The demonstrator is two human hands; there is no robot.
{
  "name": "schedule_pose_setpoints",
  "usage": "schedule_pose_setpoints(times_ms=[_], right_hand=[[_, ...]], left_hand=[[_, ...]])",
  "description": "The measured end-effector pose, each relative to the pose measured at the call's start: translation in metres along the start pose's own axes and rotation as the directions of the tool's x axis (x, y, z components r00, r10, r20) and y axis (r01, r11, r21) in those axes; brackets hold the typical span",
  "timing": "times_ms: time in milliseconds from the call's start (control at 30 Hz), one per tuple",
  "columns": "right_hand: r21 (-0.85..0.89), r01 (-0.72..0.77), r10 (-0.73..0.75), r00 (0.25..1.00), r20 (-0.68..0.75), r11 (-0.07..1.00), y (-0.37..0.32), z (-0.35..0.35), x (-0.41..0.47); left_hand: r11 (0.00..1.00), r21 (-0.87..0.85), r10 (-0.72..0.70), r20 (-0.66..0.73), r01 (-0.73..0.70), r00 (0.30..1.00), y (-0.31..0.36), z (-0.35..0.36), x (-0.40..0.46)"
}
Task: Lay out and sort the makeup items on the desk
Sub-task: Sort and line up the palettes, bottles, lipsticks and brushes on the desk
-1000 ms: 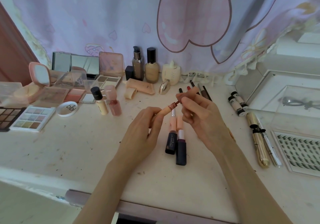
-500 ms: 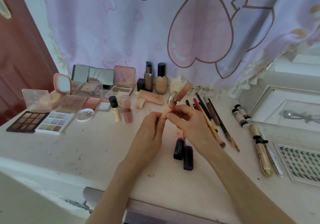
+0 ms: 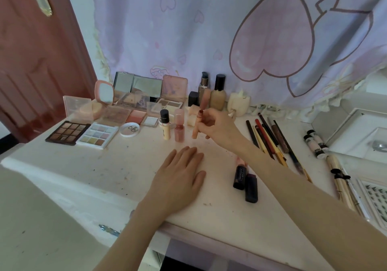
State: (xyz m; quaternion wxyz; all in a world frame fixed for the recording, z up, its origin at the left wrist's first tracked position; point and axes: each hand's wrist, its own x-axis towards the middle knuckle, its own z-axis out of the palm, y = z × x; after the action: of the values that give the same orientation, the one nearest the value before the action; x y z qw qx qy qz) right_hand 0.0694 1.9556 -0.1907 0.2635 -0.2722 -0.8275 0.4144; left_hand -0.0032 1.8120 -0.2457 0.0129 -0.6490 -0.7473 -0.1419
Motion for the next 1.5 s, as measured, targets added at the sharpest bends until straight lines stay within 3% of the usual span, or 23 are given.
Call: schedule_pose_setpoints(times_ms=[100,267,633,833,967,1033,1133,1200,1333,1500], right_hand=[[-0.059,0.036,-0.035,0.999,0.015,0.998,0.0,0.005,0.001],[-0.06,0.06,-0.058,0.998,0.034,0.996,0.0,0.009,0.002],[-0.104,-0.028,0.037,0.996,0.086,0.994,0.013,0.011,0.004],[-0.18,-0.019,0.019,1.0,-0.001,0.984,0.018,-0.017,-0.013],[-0.279,-0.081,0.037,0.986,-0.162,0.957,0.027,-0.056,-0.038],[-0.399,-0.177,0.068,0.959,-0.274,0.9,0.036,-0.08,-0.05],[-0.633,-0.383,0.154,0.909,-0.386,0.673,0.059,-0.116,-0.069],[-0.685,-0.465,0.199,0.879,-0.434,0.561,0.074,-0.137,-0.082],[-0.687,-0.556,0.255,0.829,-0.498,0.468,0.085,-0.156,-0.098],[-0.668,-0.596,0.309,0.803,-0.51,0.445,0.085,-0.152,-0.095]], left_hand=[[0.999,0.027,-0.021,0.072,0.019,0.997,0.0,-0.001,0.0],[0.999,0.043,-0.029,0.044,0.028,0.999,0.0,0.001,0.0],[0.999,0.046,-0.029,0.057,0.027,0.998,0.0,0.001,0.0],[0.999,0.04,-0.024,0.064,0.022,0.998,-0.001,0.001,0.0],[0.999,-0.007,0.032,0.1,-0.031,0.994,0.003,0.0,0.003],[0.998,-0.038,0.053,0.095,-0.049,0.994,0.01,0.0,0.006],[0.997,-0.059,0.062,0.09,-0.057,0.994,0.021,0.004,0.017],[0.996,-0.064,0.073,0.092,-0.067,0.993,0.026,0.008,0.025],[0.996,-0.062,0.075,0.088,-0.069,0.993,0.029,0.013,0.033],[0.997,-0.017,0.071,0.096,-0.07,0.993,0.028,0.016,0.031]])
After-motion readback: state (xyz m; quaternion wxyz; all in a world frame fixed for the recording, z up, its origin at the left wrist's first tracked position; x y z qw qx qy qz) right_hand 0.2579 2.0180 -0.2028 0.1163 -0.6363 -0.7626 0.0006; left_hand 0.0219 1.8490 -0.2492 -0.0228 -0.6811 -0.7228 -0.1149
